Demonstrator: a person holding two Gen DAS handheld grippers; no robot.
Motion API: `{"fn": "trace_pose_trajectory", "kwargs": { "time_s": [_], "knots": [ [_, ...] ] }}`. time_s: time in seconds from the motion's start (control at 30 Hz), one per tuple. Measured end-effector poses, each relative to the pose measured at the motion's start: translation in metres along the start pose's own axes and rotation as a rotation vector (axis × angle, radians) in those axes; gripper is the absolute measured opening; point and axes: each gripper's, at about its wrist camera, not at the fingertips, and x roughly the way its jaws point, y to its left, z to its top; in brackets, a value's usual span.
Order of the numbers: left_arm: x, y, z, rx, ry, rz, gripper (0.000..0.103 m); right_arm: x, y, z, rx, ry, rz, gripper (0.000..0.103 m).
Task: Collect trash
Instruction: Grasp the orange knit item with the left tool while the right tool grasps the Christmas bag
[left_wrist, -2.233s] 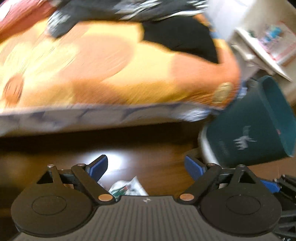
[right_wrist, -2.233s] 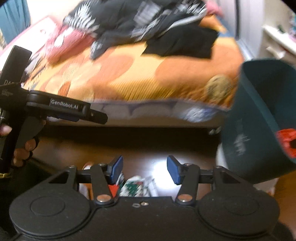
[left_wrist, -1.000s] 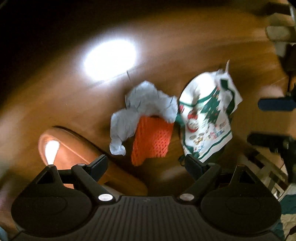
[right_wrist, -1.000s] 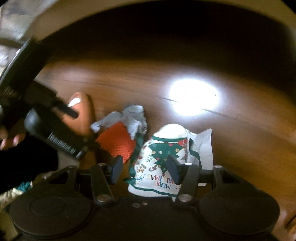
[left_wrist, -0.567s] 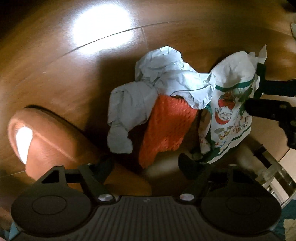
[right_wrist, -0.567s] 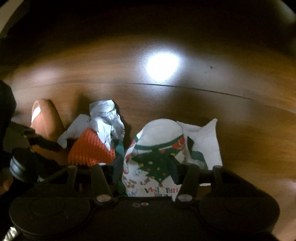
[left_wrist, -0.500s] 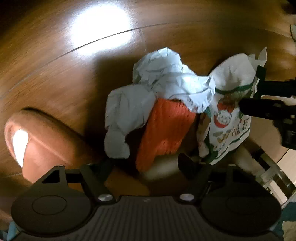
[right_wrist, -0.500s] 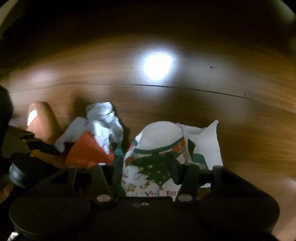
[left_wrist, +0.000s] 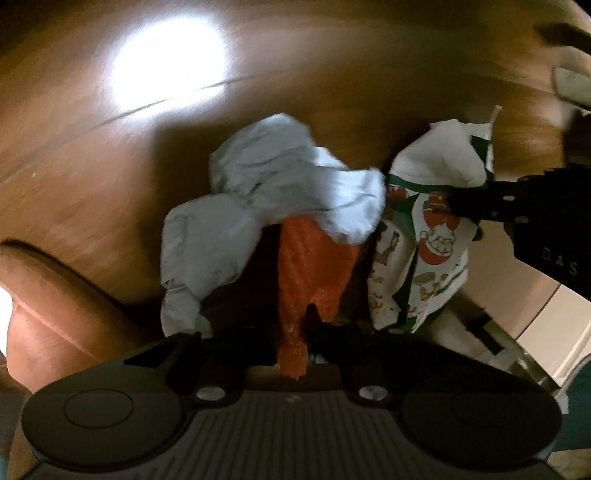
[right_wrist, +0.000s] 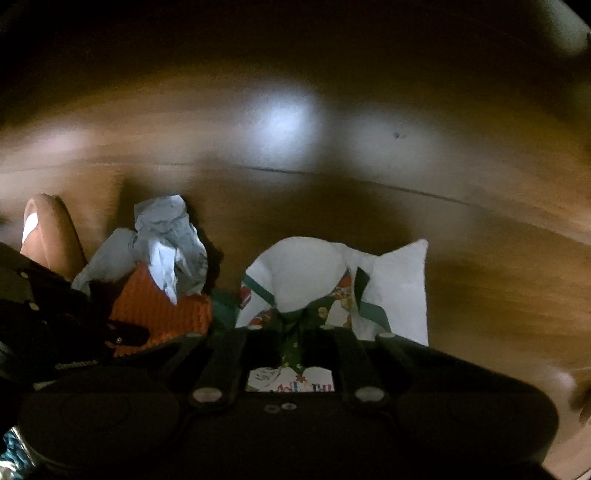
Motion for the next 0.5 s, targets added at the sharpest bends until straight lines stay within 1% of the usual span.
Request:
{"fn": "trace_pose_trajectory", "kwargs": {
  "time_s": [0.07, 0.2, 0.3, 0.43, 0.5],
  "knots": [
    [-0.006, -0.005, 0.0, 0.018, -0.015, -0.01, 0.011, -0.012, -0.009, -0.007, 0.024, -0.022, 0.01, 0.005],
    [-0.016, -0.018, -0.005, 0.066, -0.023, -0.007, 0.01, -0.038, -0.02, -0.026, 0.051, -0.052, 0.043, 0.004],
    [-0.025, -0.036, -0.012, 0.106, -0.033, 0.017, 0.01, -0.06, -0.022, -0.04, 0.05, -0.079, 0.053, 0.004],
    [-0.049, -0.057, -0.02, 0.126, -0.057, 0.037, 0.01, -0.098, -0.024, -0.057, 0.041, -0.119, 0.072, 0.004],
    [-0.063, -0.073, -0.026, 0.157, -0.074, 0.051, 0.01, -0.118, -0.027, -0.064, 0.029, -0.152, 0.086, 0.004]
  ]
}}
